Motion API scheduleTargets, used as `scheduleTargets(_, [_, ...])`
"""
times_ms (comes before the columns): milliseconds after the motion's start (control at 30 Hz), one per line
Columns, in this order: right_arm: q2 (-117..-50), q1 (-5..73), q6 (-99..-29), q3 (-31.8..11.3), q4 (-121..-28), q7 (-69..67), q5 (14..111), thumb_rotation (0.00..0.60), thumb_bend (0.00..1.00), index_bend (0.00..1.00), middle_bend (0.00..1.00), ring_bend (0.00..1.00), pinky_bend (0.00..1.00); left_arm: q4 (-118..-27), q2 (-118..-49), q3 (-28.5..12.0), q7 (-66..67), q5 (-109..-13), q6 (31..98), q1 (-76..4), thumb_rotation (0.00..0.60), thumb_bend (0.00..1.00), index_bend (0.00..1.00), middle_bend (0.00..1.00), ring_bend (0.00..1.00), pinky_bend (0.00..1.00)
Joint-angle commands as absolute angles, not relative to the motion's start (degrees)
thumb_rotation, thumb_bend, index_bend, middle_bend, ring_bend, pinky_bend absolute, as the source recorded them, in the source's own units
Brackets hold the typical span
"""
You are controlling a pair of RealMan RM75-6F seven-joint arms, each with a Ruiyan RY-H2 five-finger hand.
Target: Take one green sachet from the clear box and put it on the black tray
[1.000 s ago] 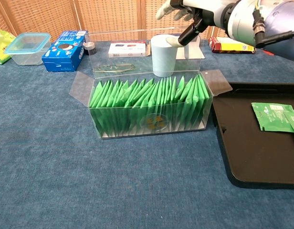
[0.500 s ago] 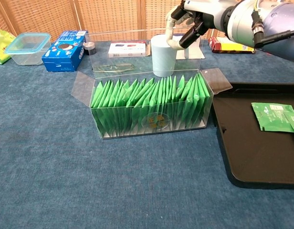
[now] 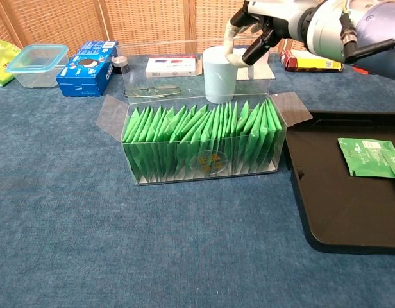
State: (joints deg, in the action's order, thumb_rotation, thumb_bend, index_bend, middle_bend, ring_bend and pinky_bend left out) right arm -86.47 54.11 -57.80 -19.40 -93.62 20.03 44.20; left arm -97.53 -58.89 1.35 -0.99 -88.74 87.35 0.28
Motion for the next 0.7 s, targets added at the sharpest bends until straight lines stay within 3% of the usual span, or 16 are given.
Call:
scheduleTargets(33, [-86.0,54.1,-57.2,-19.4,-94.1,19.6,43.9,0.6,0.46,0.8,0.3,0.13,0.11,-97.5,-58.9,1.4,-1.0,-88.8,87.3,0.3,0.6,0.24,0.13,0.12,0.11,0.24])
scheduleTargets(100, [-85.4,53.9,-56.4,-19.5,-94.6,18.7,44.5,0.598,0.48,0.77,0.27,0.13,0.11,-97.5,-58.9,1.4,-0.9,-88.7,87.3,0.3,0.6,0.24,0.13,0.12,0.11,0.24])
scheduleTargets(267, [-84.5,53.5,-54.6,-19.5,-94.6,16.2,45.8,0.416,0.56,0.68,0.21,0.13,0.11,-97.4,-59.0,1.3,-1.0,-88.9,87.5,0.3,0.6,0.24,0.13,0.12,0.11,0.24])
scheduleTargets(433, [-83.9,53.6,-53.7,-19.1,-94.6,15.7,45.8,0.325,0.62,0.61,0.15,0.12,0.11,-97.4,-58.9,1.3,-1.0,-89.0,87.6,0.3,0.6,0.24,0.13,0.12,0.11,0.24])
scheduleTargets(700, [-84.0,53.8,-54.1,-18.5,-94.4,16.2,45.6,0.319,0.64,0.61,0.15,0.12,0.11,-97.4,-58.9,1.4,-0.8,-89.0,87.6,0.3,0.6,0.24,0.13,0.12,0.11,0.24])
